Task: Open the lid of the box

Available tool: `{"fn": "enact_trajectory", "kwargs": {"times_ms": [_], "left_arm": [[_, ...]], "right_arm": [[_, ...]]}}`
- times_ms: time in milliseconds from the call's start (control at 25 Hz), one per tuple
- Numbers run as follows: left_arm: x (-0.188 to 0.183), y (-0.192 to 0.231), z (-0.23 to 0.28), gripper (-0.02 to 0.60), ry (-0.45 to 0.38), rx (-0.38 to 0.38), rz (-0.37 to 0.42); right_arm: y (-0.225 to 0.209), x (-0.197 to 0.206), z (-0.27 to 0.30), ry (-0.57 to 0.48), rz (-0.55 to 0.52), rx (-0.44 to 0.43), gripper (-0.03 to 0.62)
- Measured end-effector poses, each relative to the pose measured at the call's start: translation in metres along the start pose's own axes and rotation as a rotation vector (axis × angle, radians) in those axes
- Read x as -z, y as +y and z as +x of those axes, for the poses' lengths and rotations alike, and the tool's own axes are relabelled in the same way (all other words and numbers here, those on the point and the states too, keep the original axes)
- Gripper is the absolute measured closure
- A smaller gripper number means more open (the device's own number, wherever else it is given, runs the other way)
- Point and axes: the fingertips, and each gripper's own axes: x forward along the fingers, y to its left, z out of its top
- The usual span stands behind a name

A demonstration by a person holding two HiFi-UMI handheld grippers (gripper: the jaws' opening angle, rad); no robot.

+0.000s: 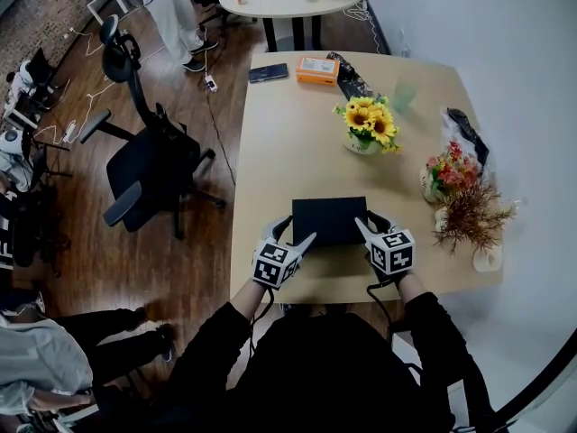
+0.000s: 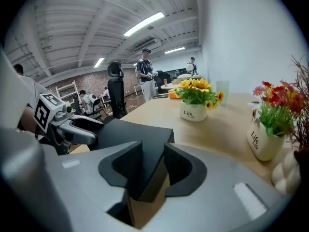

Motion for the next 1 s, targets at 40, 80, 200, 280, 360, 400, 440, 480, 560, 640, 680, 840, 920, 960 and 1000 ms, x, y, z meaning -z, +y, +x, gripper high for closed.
{"fn": "enact_trajectory", "kwargs": {"times_ms": [40, 80, 200, 280, 360, 400, 440, 480, 560, 640, 680, 840, 920, 960, 1000], "left_arm": [[0.0, 0.0, 0.0, 0.291, -0.005, -0.007, 0.015], [-0.001, -0.001, -0.001, 0.29, -0.01, -0.016, 0.033], [-0.003, -0.002, -0.004, 0.291, -0.022, -0.047, 0.1], [-0.003, -0.009, -0.004, 0.293, -0.019, -0.041, 0.209], [-0.004, -0.031, 0.002, 0.464, -0.007, 0.0, 0.383], [-0.007, -0.041, 0.006, 0.499, -0.008, 0.007, 0.428], [-0.012, -0.046, 0.009, 0.455, -0.015, 0.001, 0.419], [-0.018, -0.046, 0.009, 0.405, -0.028, -0.014, 0.356], [-0.028, -0.033, -0.001, 0.308, -0.057, -0.052, 0.179], [-0.026, -0.017, -0.009, 0.261, -0.044, -0.072, 0.14], [-0.019, -0.011, -0.01, 0.243, -0.014, -0.066, 0.141], [0.01, 0.002, -0.004, 0.189, 0.068, 0.0, -0.06], [0.011, -0.002, 0.002, 0.189, 0.074, 0.048, -0.146], [0.01, -0.005, 0.005, 0.188, 0.077, 0.062, -0.166], [0.009, -0.005, 0.007, 0.184, 0.082, 0.066, -0.171]], "right_arm": [[0.0, 0.0, 0.0, -0.012, -0.015, 0.003, 0.453], [0.001, 0.0, -0.001, -0.026, -0.026, 0.006, 0.453], [0.002, 0.0, -0.003, -0.059, -0.052, 0.016, 0.453], [0.003, -0.001, -0.004, -0.072, -0.087, 0.028, 0.453], [0.005, -0.003, -0.001, -0.072, -0.15, 0.042, 0.454], [0.007, -0.004, 0.001, -0.06, -0.198, 0.049, 0.455], [0.01, -0.005, 0.003, -0.041, -0.25, 0.053, 0.461], [0.015, -0.004, 0.005, -0.024, -0.287, 0.055, 0.516], [0.018, -0.004, 0.006, -0.011, -0.254, 0.046, 0.504], [0.012, -0.005, 0.003, -0.021, -0.117, 0.02, 0.437], [0.007, -0.005, 0.001, -0.023, -0.057, 0.008, 0.42], [-0.001, 0.002, 0.003, 0.014, 0.06, -0.055, 0.384], [0.001, 0.004, 0.005, 0.028, 0.09, -0.084, 0.386], [0.002, 0.004, 0.006, 0.032, 0.098, -0.091, 0.402], [0.003, 0.004, 0.006, 0.035, 0.105, -0.095, 0.402]]}}
